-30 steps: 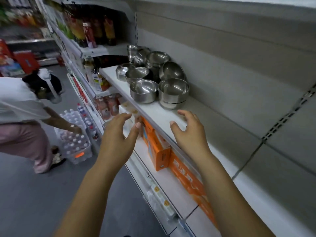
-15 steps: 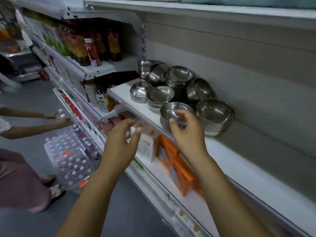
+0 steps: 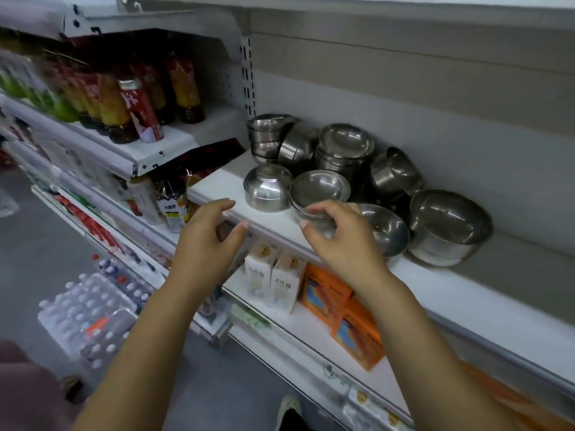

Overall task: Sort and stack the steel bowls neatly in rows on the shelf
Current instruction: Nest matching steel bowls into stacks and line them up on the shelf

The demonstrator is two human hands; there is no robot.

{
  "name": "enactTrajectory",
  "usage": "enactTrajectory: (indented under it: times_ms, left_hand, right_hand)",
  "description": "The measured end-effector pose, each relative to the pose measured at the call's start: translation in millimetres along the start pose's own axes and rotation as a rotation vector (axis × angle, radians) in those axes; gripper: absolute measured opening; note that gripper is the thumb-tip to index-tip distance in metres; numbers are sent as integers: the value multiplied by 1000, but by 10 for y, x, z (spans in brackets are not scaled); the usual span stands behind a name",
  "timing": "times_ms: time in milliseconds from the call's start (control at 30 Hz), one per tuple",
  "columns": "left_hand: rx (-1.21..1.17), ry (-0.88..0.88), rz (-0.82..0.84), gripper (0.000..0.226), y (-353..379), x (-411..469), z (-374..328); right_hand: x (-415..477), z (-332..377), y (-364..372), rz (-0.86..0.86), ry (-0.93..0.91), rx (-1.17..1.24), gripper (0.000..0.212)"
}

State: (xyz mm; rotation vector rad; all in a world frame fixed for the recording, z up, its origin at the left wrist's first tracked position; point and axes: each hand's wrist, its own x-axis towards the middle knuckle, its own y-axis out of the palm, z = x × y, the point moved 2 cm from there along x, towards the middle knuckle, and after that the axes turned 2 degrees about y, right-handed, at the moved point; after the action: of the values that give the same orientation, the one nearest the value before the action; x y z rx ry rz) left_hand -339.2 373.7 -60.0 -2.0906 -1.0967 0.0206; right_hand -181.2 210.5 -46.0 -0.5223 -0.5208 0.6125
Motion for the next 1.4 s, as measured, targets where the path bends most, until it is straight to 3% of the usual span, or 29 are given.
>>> enactTrajectory:
  times_ms: [267, 433, 633, 833, 1067, 1200, 1333, 1400]
  left_hand:
    - [67, 22, 182, 65, 202, 850, 211]
    - [36, 23, 210, 74, 254, 1339, 326]
    - [-38, 147, 485, 72, 570, 1777, 377]
    - [-54, 261, 629, 117, 914, 2115, 706]
    - [-142, 381, 643, 83, 818, 2276, 750]
    - [-452, 156, 706, 69, 572, 2420, 920]
    - [-794, -119, 821, 85, 415, 2577, 1082]
    - [-1006, -265, 856, 57, 372, 2599, 1058]
  right_hand:
    - [727, -32, 293, 21, -4, -35, 26]
    - [1131, -60, 379, 95, 71, -67, 31]
    - [1271, -181, 473, 48, 166, -140, 30]
    - [1359, -245, 587, -91, 229, -136, 26]
    - [1489, -152, 744, -304, 355, 20, 15]
    - [1534, -14, 835, -382, 304, 103, 17]
    - [1572, 133, 968, -339, 259, 210, 19]
    - [1588, 187, 1047, -277, 260, 214, 29]
